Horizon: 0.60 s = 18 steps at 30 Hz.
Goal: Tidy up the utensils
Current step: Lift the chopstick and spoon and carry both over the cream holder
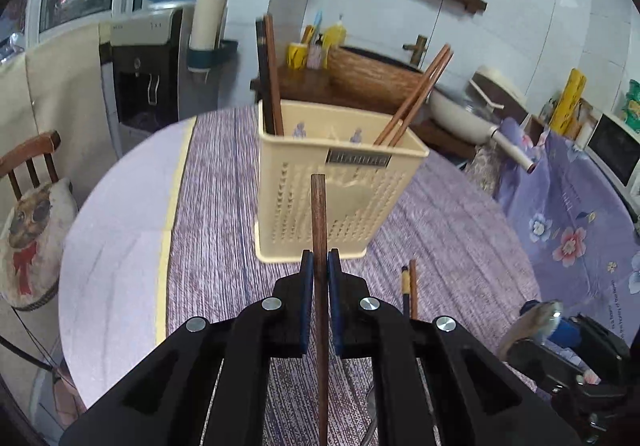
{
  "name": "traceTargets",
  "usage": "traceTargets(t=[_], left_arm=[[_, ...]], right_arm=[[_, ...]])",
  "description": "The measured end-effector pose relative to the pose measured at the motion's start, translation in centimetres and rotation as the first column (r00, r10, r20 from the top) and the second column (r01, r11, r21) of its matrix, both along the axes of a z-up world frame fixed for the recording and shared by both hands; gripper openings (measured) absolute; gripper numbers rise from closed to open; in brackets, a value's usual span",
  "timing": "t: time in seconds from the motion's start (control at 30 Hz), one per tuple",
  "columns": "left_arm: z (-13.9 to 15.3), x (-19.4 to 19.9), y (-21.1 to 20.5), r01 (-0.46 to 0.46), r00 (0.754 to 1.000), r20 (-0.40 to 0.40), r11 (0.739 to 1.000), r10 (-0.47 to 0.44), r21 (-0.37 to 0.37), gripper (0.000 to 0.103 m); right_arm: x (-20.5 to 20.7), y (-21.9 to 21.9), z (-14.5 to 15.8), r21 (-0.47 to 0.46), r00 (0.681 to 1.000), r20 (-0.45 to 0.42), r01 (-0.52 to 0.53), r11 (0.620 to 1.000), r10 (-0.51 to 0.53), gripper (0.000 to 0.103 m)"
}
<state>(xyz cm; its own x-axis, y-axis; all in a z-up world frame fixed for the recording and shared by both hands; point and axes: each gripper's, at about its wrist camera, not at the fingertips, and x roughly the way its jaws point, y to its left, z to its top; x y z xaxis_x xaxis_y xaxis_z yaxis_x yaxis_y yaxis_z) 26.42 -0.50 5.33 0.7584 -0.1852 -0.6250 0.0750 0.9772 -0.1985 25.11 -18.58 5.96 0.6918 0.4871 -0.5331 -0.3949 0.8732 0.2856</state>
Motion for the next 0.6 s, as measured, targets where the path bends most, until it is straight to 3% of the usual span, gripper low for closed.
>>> traceTargets(t=[0.6], left_arm=[[4.2,-1.2,0.7,-0.003,0.994,0.11,1.0,0.003,0.003,0.008]], right_arm=[[1.3,2.4,4.1,-0.047,0.992,0.119,-0.034,0.998,0.039,0.047]])
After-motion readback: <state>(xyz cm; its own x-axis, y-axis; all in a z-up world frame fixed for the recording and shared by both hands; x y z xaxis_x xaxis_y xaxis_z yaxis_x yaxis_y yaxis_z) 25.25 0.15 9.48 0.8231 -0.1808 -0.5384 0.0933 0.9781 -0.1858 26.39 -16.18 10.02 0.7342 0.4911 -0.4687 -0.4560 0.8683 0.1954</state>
